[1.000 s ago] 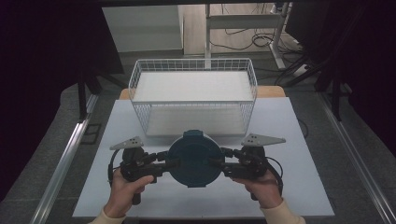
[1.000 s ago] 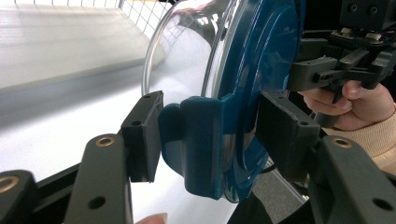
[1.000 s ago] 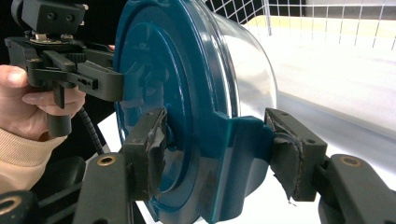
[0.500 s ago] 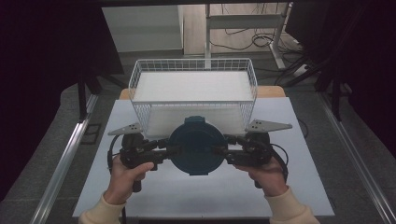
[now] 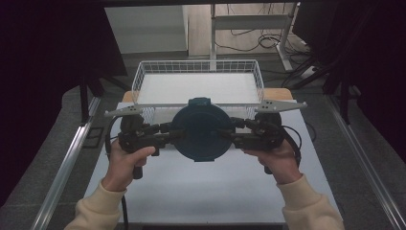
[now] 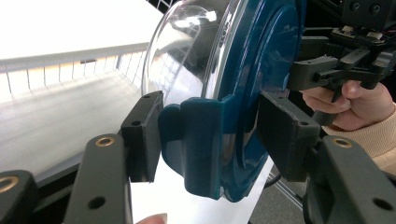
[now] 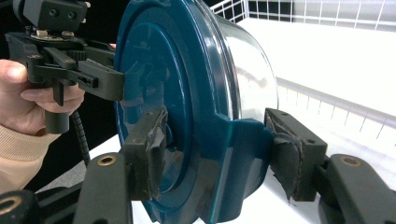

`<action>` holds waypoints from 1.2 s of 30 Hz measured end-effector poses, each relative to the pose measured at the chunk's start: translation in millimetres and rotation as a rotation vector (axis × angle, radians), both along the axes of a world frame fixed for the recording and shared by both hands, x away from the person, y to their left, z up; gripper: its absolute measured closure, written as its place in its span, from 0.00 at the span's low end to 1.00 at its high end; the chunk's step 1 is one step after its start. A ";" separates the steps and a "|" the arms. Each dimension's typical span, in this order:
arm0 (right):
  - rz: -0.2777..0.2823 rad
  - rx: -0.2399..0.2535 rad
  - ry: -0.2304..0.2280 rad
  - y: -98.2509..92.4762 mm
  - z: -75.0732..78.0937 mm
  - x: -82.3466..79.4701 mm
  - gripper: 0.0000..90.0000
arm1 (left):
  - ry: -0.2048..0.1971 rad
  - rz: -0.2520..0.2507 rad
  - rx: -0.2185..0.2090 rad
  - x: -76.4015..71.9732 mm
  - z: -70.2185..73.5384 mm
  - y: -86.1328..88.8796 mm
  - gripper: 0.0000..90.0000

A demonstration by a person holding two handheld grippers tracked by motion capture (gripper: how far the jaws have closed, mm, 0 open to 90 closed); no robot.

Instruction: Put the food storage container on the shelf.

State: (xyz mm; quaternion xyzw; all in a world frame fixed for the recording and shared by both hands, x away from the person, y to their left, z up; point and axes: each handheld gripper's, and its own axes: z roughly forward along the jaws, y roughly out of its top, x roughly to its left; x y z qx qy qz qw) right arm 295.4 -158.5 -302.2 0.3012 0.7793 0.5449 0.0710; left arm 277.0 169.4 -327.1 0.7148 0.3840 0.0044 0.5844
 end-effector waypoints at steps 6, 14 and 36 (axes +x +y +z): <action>-0.001 0.007 -0.010 0.8 15.2 10.4 0.46 | -0.006 0.002 0.000 10.9 15.0 0.5 0.47; -0.003 0.011 -0.010 0.3 28.6 26.8 0.46 | -0.011 0.001 0.004 28.6 29.5 0.0 0.47; 0.000 0.017 -0.002 2.9 49.4 98.1 0.46 | 0.014 -0.002 0.007 103.0 50.8 3.4 0.47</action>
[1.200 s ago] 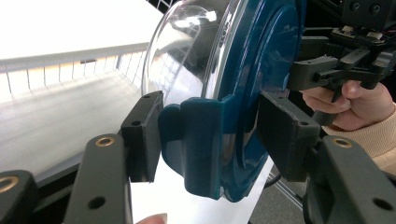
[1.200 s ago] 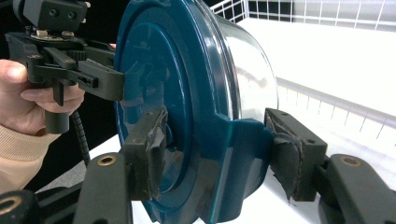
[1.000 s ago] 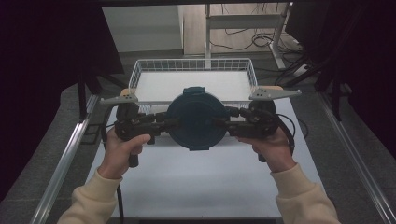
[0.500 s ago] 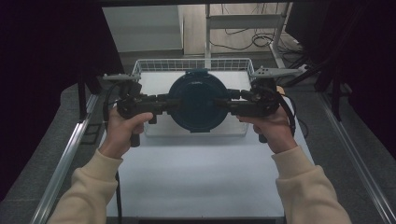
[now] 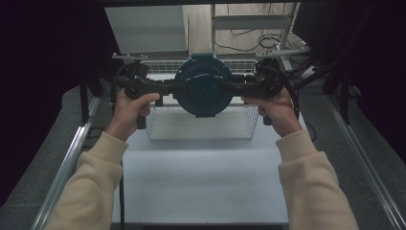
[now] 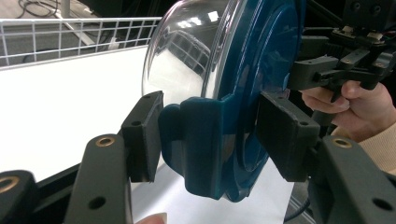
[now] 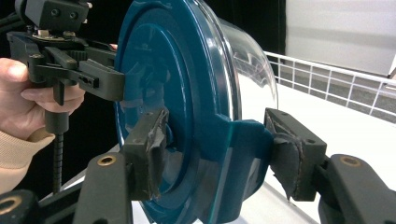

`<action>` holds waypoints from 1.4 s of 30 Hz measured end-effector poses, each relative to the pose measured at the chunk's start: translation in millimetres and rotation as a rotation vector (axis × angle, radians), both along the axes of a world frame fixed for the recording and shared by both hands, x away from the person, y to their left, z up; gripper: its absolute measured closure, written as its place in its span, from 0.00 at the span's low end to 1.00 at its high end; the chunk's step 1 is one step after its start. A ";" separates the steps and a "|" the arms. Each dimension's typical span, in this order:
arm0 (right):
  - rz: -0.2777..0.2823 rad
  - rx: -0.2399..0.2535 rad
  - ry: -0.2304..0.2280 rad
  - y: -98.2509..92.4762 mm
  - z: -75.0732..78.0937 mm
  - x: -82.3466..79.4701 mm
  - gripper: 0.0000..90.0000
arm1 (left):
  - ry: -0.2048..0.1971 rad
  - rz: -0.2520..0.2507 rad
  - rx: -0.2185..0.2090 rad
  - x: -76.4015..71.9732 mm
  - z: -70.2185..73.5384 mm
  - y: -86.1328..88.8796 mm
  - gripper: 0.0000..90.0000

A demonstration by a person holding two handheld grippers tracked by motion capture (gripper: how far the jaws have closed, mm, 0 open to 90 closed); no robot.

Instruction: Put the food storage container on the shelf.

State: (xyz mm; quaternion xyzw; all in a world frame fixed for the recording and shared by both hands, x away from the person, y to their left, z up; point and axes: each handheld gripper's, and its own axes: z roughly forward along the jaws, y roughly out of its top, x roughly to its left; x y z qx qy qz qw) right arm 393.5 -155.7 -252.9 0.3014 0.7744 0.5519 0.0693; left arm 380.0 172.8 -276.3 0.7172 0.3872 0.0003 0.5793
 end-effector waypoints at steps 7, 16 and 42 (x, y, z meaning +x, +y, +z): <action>-0.012 0.016 0.046 1.4 -12.6 32.0 0.46 | 0.061 0.009 -0.025 29.3 -15.6 2.0 0.48; -0.025 0.028 0.114 1.2 -31.8 51.2 0.45 | 0.110 0.030 -0.008 44.9 -28.2 -0.9 0.47; -0.280 0.218 0.476 7.2 -62.7 104.5 0.42 | 0.318 0.096 -0.198 106.5 -68.9 1.8 0.37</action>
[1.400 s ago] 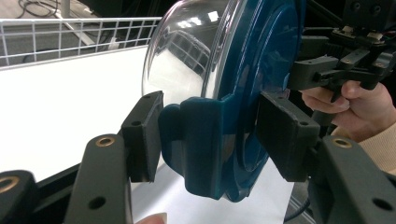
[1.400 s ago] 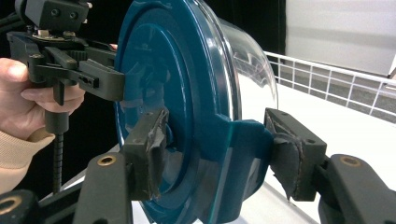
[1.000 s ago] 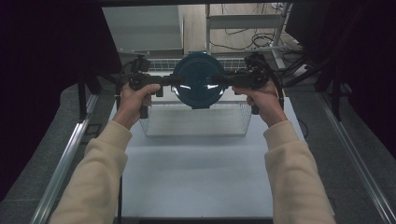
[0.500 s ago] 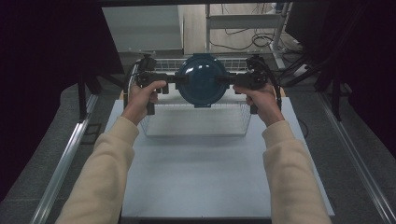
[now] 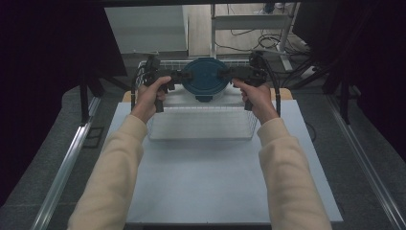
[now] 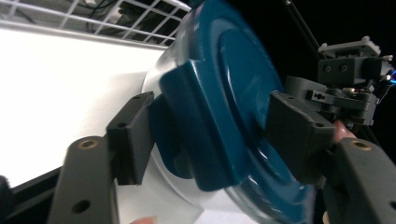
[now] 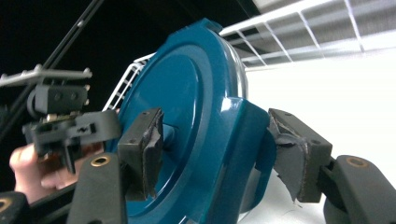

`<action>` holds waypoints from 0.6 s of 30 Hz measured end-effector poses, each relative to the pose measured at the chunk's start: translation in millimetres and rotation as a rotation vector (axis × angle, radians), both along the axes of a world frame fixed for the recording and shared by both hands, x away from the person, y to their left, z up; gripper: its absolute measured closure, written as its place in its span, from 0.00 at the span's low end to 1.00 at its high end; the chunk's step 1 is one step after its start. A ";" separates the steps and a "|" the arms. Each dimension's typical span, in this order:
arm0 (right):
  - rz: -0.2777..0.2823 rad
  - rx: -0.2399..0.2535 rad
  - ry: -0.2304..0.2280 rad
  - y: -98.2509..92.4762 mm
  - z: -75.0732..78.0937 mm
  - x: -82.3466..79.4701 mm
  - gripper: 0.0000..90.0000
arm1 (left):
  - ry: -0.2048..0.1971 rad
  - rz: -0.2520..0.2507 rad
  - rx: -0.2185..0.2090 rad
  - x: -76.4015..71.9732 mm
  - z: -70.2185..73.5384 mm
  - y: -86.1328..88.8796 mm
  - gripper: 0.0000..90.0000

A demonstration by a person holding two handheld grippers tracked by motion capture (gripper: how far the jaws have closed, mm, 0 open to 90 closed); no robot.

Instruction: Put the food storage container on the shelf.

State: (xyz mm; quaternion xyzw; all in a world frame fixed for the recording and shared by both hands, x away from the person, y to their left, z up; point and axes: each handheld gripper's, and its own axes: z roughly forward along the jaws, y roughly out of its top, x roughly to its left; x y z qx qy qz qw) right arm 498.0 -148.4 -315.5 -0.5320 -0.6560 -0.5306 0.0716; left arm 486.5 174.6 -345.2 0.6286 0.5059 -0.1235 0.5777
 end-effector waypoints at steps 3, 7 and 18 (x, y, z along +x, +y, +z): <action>-0.006 0.026 0.007 -1.1 -7.1 2.3 0.42 | -0.015 0.005 -0.001 -0.3 -1.9 -0.6 0.36; -0.019 0.002 -0.023 0.3 -5.7 -0.5 0.40 | -0.025 0.010 0.009 -1.1 -1.7 -2.7 0.34; -0.047 -0.200 -0.286 4.8 15.3 -42.9 0.21 | -0.181 0.095 0.136 -37.2 24.5 10.9 0.20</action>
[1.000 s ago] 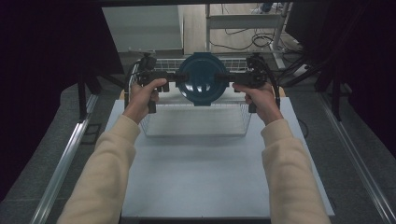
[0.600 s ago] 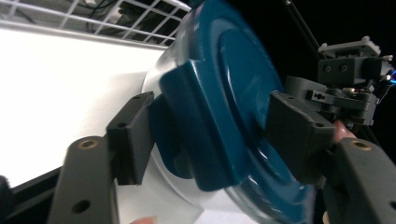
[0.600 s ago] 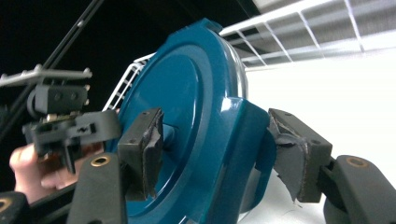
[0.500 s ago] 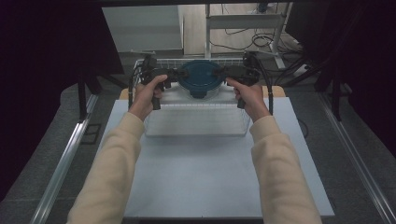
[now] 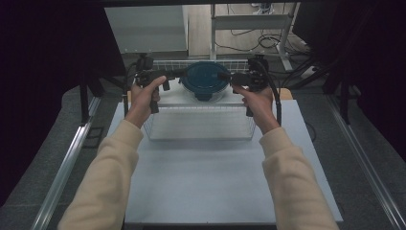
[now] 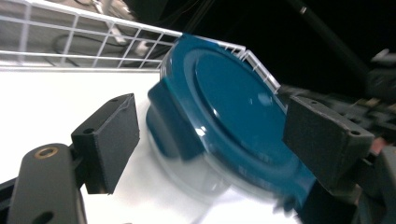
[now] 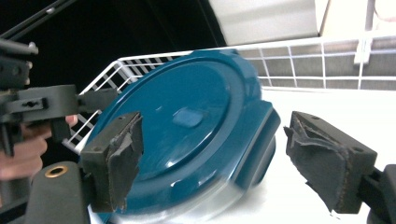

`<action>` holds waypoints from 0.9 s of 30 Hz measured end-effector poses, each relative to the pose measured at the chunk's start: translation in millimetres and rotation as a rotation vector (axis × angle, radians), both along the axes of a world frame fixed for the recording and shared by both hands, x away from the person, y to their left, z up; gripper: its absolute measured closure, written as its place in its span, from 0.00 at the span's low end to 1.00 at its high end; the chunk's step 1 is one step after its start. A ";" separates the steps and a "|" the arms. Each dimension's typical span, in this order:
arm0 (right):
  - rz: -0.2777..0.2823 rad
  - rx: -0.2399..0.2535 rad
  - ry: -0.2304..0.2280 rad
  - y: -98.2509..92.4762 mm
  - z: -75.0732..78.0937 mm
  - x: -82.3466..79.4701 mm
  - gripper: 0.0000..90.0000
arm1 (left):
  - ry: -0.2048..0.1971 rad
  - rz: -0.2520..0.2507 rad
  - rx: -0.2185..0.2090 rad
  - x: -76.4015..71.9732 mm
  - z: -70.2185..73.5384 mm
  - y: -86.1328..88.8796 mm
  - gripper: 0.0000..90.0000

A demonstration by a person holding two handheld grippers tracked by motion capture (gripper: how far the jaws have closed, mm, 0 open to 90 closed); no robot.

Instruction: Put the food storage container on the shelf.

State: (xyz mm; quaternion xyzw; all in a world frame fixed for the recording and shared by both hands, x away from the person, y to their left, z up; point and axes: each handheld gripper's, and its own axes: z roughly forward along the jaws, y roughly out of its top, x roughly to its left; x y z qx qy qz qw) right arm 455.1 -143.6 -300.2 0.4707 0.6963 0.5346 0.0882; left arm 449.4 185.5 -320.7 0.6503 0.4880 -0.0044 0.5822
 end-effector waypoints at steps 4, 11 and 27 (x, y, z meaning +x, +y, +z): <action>0.026 -0.086 -0.066 -8.2 3.1 -19.9 0.24 | -0.021 -0.014 0.006 -20.6 -0.2 7.3 0.20; 0.103 -0.129 -0.128 -23.3 -1.6 -54.7 0.28 | -0.085 -0.056 0.041 -60.7 -6.5 15.3 0.22; 0.203 -0.186 -0.189 -58.2 -61.7 -139.7 0.28 | -0.159 -0.091 0.213 -158.4 -55.0 15.8 0.23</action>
